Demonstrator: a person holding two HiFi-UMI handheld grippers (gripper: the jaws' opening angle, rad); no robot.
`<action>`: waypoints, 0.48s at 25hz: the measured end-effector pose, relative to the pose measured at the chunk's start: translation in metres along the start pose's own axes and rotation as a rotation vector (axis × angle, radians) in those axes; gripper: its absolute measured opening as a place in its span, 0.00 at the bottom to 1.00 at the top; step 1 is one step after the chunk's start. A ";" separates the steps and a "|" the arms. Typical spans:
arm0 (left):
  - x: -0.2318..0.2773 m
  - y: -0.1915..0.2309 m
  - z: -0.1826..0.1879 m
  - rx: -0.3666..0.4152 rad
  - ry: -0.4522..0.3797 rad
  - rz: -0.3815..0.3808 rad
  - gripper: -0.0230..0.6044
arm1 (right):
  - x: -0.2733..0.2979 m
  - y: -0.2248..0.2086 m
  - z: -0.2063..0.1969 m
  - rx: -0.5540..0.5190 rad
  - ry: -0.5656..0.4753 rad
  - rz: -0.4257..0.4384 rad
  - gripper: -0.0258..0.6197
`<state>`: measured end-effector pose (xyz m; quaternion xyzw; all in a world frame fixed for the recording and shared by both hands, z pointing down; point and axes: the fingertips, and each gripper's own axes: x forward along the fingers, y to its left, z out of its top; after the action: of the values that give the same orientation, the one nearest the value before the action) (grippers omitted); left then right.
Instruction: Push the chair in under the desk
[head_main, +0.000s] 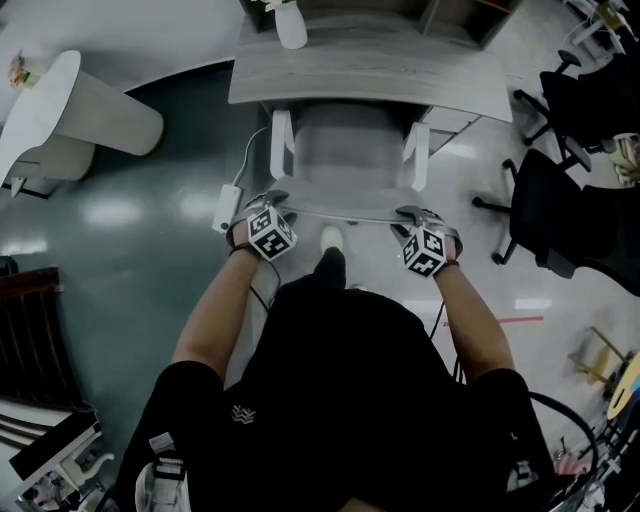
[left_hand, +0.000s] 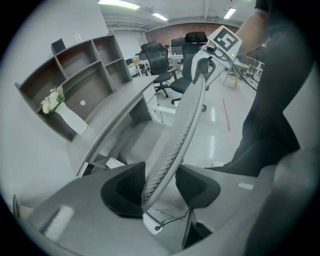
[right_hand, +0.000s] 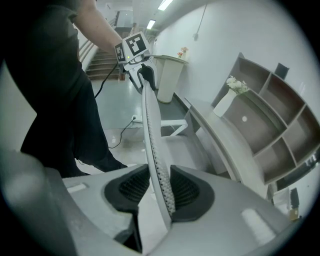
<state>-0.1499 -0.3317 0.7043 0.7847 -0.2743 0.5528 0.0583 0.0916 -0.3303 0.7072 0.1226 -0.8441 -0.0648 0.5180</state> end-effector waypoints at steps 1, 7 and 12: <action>0.001 0.004 0.001 0.000 0.000 0.001 0.35 | 0.002 -0.004 0.001 0.001 0.000 0.002 0.24; 0.009 0.032 0.002 -0.002 0.011 0.003 0.35 | 0.011 -0.023 0.012 -0.014 -0.009 0.021 0.23; 0.009 0.043 -0.005 -0.009 0.024 -0.008 0.35 | 0.019 -0.022 0.021 -0.026 -0.002 0.033 0.23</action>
<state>-0.1732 -0.3687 0.7054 0.7789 -0.2730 0.5606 0.0674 0.0675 -0.3571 0.7085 0.1019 -0.8457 -0.0674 0.5196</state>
